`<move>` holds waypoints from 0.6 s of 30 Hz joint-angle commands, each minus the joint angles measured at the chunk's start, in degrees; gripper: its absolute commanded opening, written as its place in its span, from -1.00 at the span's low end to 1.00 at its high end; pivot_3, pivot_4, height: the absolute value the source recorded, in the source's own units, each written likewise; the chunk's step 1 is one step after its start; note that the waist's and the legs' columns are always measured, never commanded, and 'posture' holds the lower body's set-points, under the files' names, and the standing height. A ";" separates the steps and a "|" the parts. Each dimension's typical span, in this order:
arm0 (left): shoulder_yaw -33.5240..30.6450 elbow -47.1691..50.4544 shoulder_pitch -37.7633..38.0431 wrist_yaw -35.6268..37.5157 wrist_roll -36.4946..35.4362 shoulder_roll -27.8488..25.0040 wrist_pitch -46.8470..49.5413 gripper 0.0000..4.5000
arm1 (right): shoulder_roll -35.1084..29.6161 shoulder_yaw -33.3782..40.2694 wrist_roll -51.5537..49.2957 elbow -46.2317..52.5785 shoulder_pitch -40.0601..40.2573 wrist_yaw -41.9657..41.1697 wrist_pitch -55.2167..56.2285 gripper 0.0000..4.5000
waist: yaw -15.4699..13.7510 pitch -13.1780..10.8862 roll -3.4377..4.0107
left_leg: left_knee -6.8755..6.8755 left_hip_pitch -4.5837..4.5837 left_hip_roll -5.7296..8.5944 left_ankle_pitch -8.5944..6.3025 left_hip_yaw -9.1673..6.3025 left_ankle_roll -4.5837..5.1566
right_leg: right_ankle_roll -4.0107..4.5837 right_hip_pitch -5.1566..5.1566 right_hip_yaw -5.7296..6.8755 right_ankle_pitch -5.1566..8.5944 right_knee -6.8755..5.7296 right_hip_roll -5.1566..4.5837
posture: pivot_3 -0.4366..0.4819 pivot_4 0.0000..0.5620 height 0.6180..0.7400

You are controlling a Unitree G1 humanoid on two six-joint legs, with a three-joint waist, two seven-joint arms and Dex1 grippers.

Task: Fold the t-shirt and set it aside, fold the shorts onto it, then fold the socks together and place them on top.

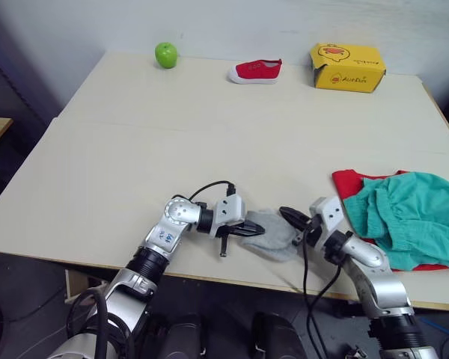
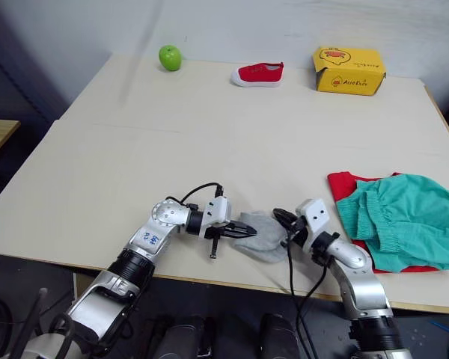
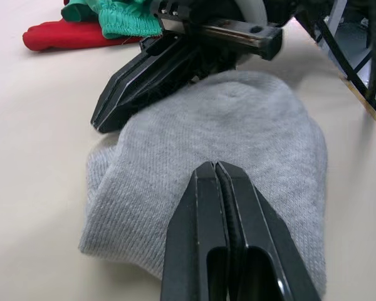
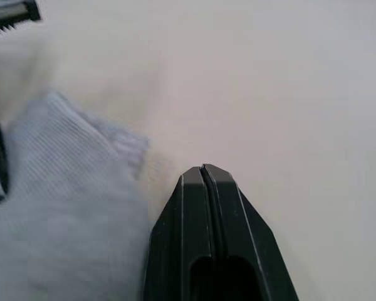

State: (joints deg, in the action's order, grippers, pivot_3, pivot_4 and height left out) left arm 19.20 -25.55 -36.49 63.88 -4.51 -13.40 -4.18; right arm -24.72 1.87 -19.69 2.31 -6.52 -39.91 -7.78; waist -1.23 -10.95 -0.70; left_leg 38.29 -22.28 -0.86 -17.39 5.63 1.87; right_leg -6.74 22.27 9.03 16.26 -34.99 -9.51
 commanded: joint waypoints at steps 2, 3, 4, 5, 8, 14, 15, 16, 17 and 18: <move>1.00 -1.22 0.73 -1.19 1.93 -0.12 1.91 -0.98 | -1.00 1.72 -5.11 10.11 3.40 -3.60 -0.13 -1.00 | -0.01 0.00 0.00 | 0.01 0.00 0.01 0.00 0.01 0.00 | 0.00 -0.01 0.00 0.00 0.02 0.01 | -0.05 -0.47 1.00; 0.96 -0.99 0.61 -1.19 1.74 -0.07 2.53 -0.98 | -1.02 1.77 -5.54 12.14 4.39 -3.53 -0.49 -1.00 | -0.07 0.00 0.00 | 0.02 0.01 0.01 0.00 0.00 0.01 | 0.00 -0.04 0.00 0.00 0.02 0.01 | -0.05 -0.47 1.00; 0.96 -0.80 0.57 -1.17 1.63 -0.07 2.89 -0.98 | -1.10 1.47 -5.89 14.18 5.60 -3.61 -0.93 -1.00 | -0.11 0.00 0.00 | 0.03 0.01 0.01 0.00 -0.01 0.01 | -0.01 -0.04 0.00 0.00 0.02 0.01 | -0.05 -0.47 1.00; 1.01 -0.62 0.55 -1.30 1.69 -0.14 3.71 -0.98 | -1.22 0.94 -5.77 15.81 6.77 -3.70 -1.19 -1.00 | -0.10 0.00 0.00 | 0.03 0.01 0.01 -0.01 -0.01 0.01 | -0.01 -0.04 0.00 -0.01 0.02 0.00 | -0.05 -0.47 1.00; 1.24 -0.15 0.60 -1.45 2.02 -0.37 5.24 -0.98 | -1.55 -0.61 -4.95 19.18 10.06 -4.34 -1.40 -1.00 | -0.12 0.00 0.00 | 0.03 0.01 0.00 -0.02 -0.03 0.02 | -0.01 -0.05 0.00 0.00 0.02 0.00 | -0.05 -0.47 1.00; 1.50 0.45 0.49 -1.33 2.13 -0.50 7.26 -0.98 | -1.42 2.65 -3.91 20.92 14.58 -0.41 -1.02 -1.00 | -0.14 0.00 0.00 | 0.03 0.02 0.00 -0.02 -0.02 0.02 | -0.01 -0.04 0.00 -0.01 0.02 -0.01 | -0.05 -0.47 1.00; 1.42 0.47 0.42 -1.29 2.07 -0.57 7.35 -0.98 | -1.61 5.25 -8.43 22.65 15.94 0.98 -5.06 -1.00 | -0.20 0.00 0.00 | 0.03 0.01 0.00 -0.03 -0.02 0.02 | -0.01 -0.04 0.00 -0.01 0.03 -0.01 | -0.05 -0.47 1.00; 1.33 0.43 0.34 -1.25 2.01 -0.65 7.40 -0.99 | -2.23 8.12 -15.29 24.82 17.81 2.01 -10.26 -0.93 | -0.23 0.00 0.00 | 0.03 0.01 0.00 -0.03 -0.03 0.02 | -0.01 -0.03 -0.01 -0.01 0.03 -0.02 | -0.05 -0.47 1.00; 1.26 0.41 0.29 -1.25 1.97 -0.71 7.44 -1.00 | -2.65 10.09 -20.10 26.40 19.08 2.70 -14.04 -0.84 | -0.32 0.00 0.00 | 0.02 0.01 0.00 -0.02 -0.05 0.01 | -0.01 -0.04 0.00 -0.01 0.06 -0.03 | -0.05 -0.47 1.00; 1.22 0.31 0.24 -1.22 1.94 -0.79 7.38 -1.00 | -3.84 12.08 -24.37 27.97 20.72 3.63 -18.34 -0.74 | -0.35 0.00 0.00 | 0.00 0.00 -0.02 -0.03 -0.09 0.01 | 0.00 -0.04 0.02 -0.01 0.07 -0.03 | -0.05 -0.47 1.00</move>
State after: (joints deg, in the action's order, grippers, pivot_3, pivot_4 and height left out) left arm 19.37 -23.69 -37.13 63.08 -4.51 -13.34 1.99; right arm -27.31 10.42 -36.55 26.21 12.78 -37.65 -20.62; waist -1.58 -10.95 -0.71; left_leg 38.28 -22.28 -0.89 -17.43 5.50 1.88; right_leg -6.74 22.21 9.07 16.25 -34.87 -9.54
